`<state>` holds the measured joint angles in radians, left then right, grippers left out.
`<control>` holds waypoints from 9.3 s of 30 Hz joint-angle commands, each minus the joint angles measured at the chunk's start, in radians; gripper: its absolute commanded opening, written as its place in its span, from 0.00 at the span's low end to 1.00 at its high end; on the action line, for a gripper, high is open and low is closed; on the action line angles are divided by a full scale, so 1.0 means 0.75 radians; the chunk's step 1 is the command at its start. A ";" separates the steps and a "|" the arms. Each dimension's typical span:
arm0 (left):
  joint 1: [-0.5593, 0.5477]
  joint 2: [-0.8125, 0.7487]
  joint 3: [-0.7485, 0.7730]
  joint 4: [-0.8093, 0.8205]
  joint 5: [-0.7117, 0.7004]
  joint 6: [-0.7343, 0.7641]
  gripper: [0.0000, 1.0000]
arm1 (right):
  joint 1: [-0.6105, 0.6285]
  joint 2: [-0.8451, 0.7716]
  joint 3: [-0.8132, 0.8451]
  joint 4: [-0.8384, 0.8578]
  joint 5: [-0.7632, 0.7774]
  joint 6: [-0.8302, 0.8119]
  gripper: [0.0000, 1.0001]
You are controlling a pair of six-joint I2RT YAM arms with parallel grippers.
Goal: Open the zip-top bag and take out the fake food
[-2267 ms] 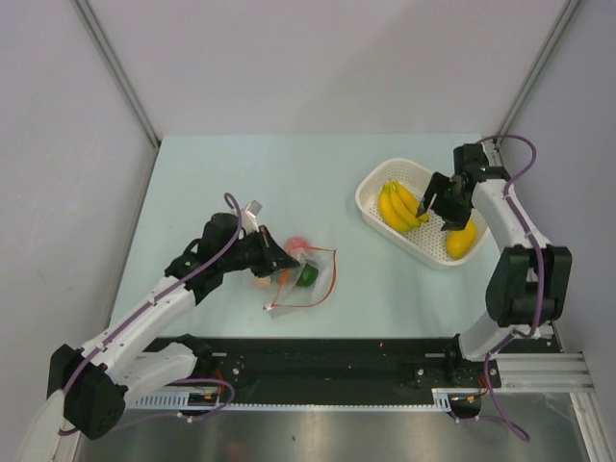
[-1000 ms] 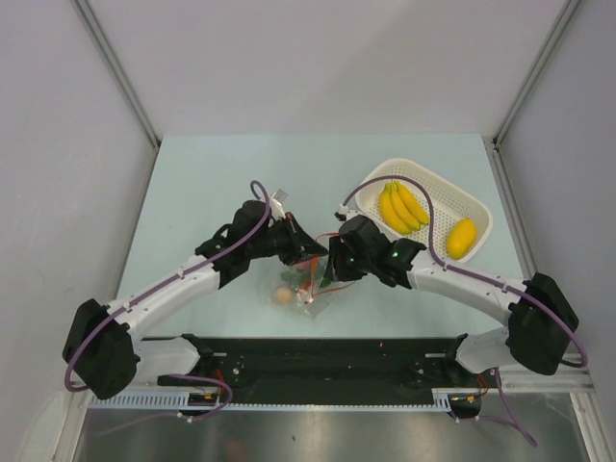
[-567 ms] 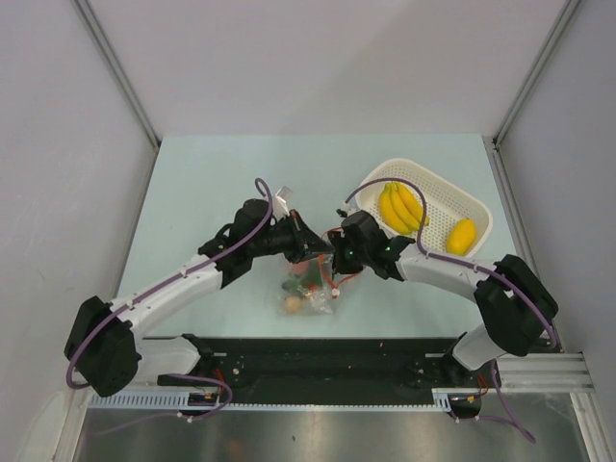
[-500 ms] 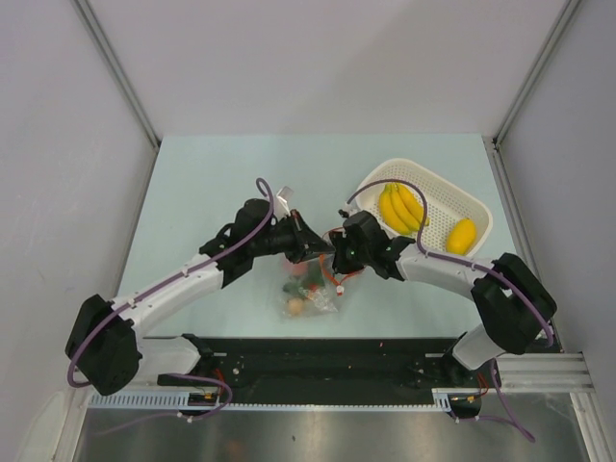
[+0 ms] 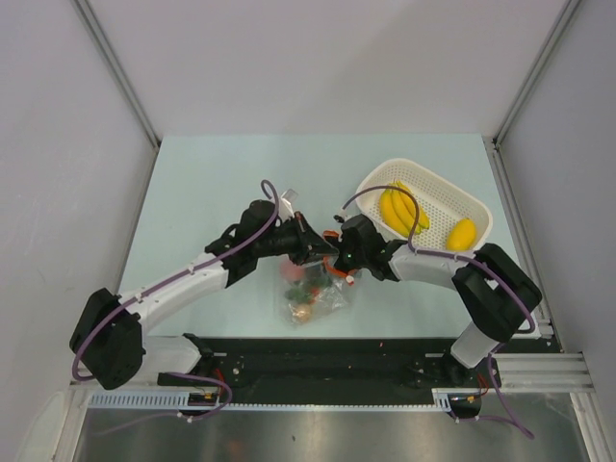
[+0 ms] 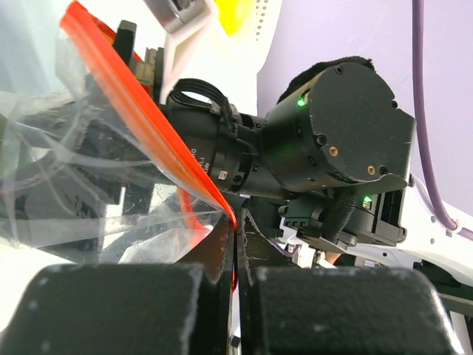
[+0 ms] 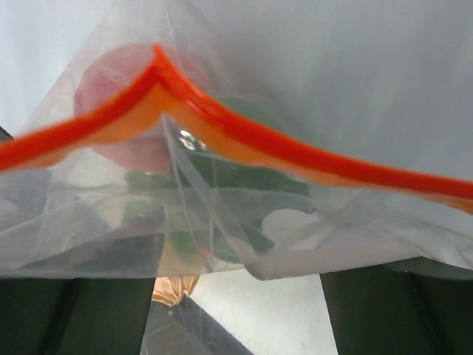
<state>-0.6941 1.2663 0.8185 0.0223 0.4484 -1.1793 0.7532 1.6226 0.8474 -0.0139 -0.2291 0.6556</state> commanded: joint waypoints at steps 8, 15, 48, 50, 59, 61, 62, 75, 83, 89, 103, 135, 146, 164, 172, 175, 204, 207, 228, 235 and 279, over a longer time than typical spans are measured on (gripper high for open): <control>-0.022 -0.050 0.009 -0.056 0.059 0.055 0.00 | 0.008 0.037 -0.009 0.111 0.039 0.036 0.60; 0.007 -0.075 0.013 -0.107 0.036 0.122 0.00 | 0.051 -0.114 -0.009 -0.136 0.111 0.006 0.22; 0.050 -0.144 0.032 -0.404 -0.037 0.529 0.00 | -0.609 -0.977 0.040 -0.781 0.134 -0.093 0.00; 0.050 -0.142 0.044 -0.432 -0.038 0.558 0.00 | -0.719 -0.906 0.081 -0.804 0.111 -0.101 0.00; 0.050 -0.112 0.134 -0.523 -0.029 0.668 0.00 | -1.158 -0.526 0.185 -0.924 0.091 -0.148 0.00; 0.050 -0.101 0.166 -0.553 -0.023 0.683 0.00 | -1.184 -0.474 0.201 -0.922 0.066 -0.164 0.00; 0.050 -0.097 0.179 -0.557 -0.019 0.687 0.00 | -1.184 -0.454 0.208 -0.930 0.064 -0.181 0.00; 0.050 -0.099 0.165 -0.506 0.001 0.624 0.00 | -1.190 -0.286 0.244 -0.918 0.132 -0.279 0.55; 0.048 -0.126 0.130 -0.461 0.014 0.529 0.00 | -1.168 -0.343 0.253 -0.994 0.146 -0.332 0.83; 0.046 -0.152 0.095 -0.406 0.014 0.462 0.00 | -1.064 -0.478 0.255 -1.057 0.177 -0.344 0.84; 0.013 -0.140 0.101 -0.308 0.012 0.341 0.00 | -0.262 -0.789 0.251 -0.837 0.101 -0.093 0.56; -0.126 0.040 0.224 -0.110 0.034 0.135 0.00 | 0.016 -0.323 0.036 -0.342 0.089 0.130 0.24; -0.169 0.085 0.214 -0.091 0.001 0.118 0.00 | -0.012 -0.229 -0.097 -0.121 0.003 0.120 0.34; -0.175 0.142 0.107 -0.050 0.048 0.118 0.00 | 0.006 0.092 -0.122 0.074 -0.104 0.159 0.54; -0.175 0.107 0.072 -0.056 0.050 0.120 0.00 | 0.024 0.140 -0.122 0.143 -0.120 0.192 0.39; -0.167 0.116 0.099 -0.113 0.055 0.157 0.00 | 0.020 0.142 -0.124 0.145 -0.118 0.185 0.23; -0.056 -0.075 0.013 -0.292 -0.048 0.353 0.00 | -0.086 -0.873 -0.046 -0.673 0.168 -0.007 0.13; -0.056 -0.077 -0.003 -0.290 -0.048 0.355 0.00 | -0.121 -0.952 0.017 -0.748 0.225 -0.033 0.12; -0.032 -0.023 0.150 -0.463 0.003 0.515 0.00 | -0.861 -0.753 0.314 -0.820 0.377 -0.203 0.19; -0.015 -0.022 0.191 -0.521 -0.005 0.574 0.00 | -1.078 -0.472 0.334 -0.759 0.385 -0.240 0.16; -0.032 0.001 0.183 -0.273 0.095 0.343 0.00 | -0.232 -0.721 0.394 -1.035 0.187 -0.167 0.50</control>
<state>-0.7132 1.2415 0.8810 -0.2398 0.4934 -0.9096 0.4583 1.1240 1.1725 -0.8364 -0.0654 0.4618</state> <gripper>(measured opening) 0.005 0.542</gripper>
